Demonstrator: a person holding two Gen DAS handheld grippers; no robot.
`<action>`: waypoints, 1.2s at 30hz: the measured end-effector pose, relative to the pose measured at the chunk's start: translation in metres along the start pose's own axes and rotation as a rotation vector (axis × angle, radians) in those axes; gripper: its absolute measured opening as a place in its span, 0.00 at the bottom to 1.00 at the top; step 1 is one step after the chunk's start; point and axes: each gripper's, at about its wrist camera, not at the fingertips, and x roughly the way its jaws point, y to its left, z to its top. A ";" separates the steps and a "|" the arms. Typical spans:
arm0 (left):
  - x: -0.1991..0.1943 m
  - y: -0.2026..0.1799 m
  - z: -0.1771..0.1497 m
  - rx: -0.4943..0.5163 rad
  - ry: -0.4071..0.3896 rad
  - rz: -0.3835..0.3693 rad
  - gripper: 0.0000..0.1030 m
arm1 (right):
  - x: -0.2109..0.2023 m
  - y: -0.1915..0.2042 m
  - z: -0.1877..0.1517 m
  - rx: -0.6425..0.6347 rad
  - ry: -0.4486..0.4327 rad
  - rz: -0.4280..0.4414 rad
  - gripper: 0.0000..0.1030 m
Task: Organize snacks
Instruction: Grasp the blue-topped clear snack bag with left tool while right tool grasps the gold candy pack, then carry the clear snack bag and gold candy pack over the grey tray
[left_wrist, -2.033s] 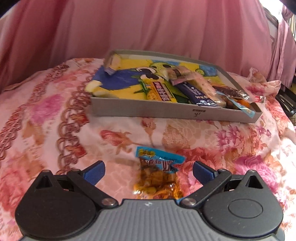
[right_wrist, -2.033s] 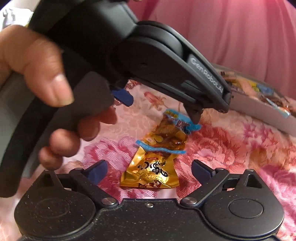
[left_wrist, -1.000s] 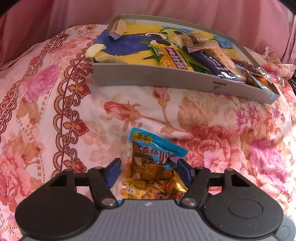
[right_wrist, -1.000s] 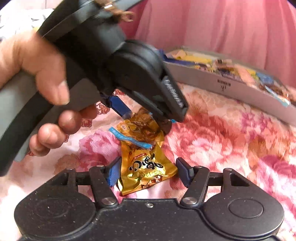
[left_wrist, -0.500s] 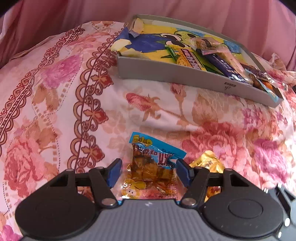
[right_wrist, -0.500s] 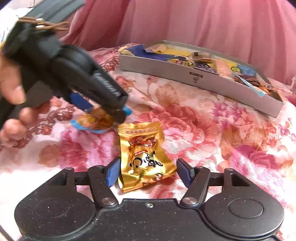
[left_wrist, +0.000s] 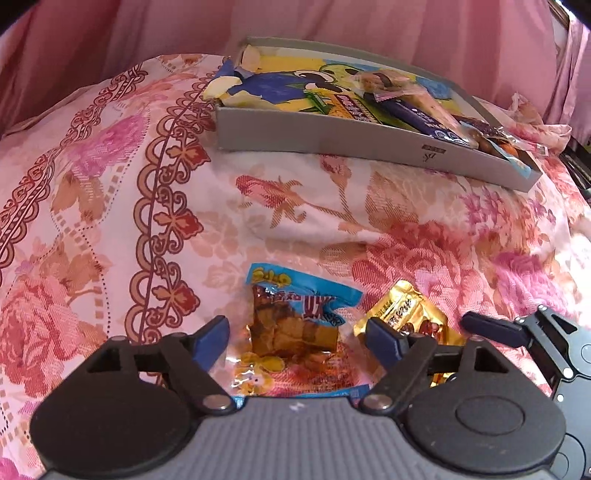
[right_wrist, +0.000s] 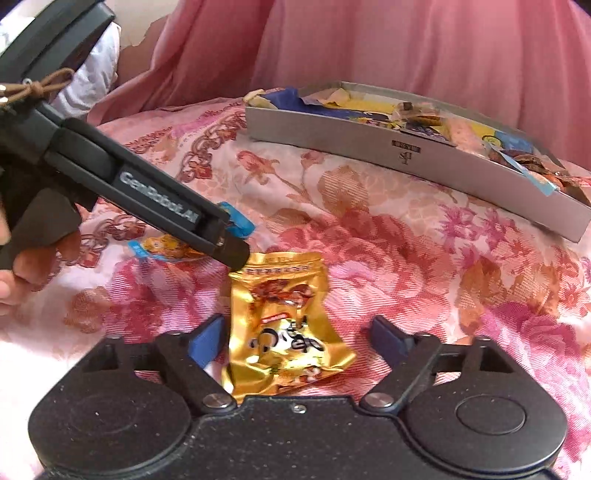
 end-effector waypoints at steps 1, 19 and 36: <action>0.000 -0.001 0.000 0.007 0.003 0.006 0.80 | -0.001 0.002 0.000 -0.003 -0.003 0.006 0.69; -0.007 0.000 0.001 -0.015 0.017 0.086 0.63 | -0.007 0.008 0.004 -0.057 0.006 -0.037 0.61; -0.025 -0.021 -0.002 -0.018 -0.138 0.243 0.62 | -0.015 0.042 -0.014 -0.451 -0.165 -0.280 0.61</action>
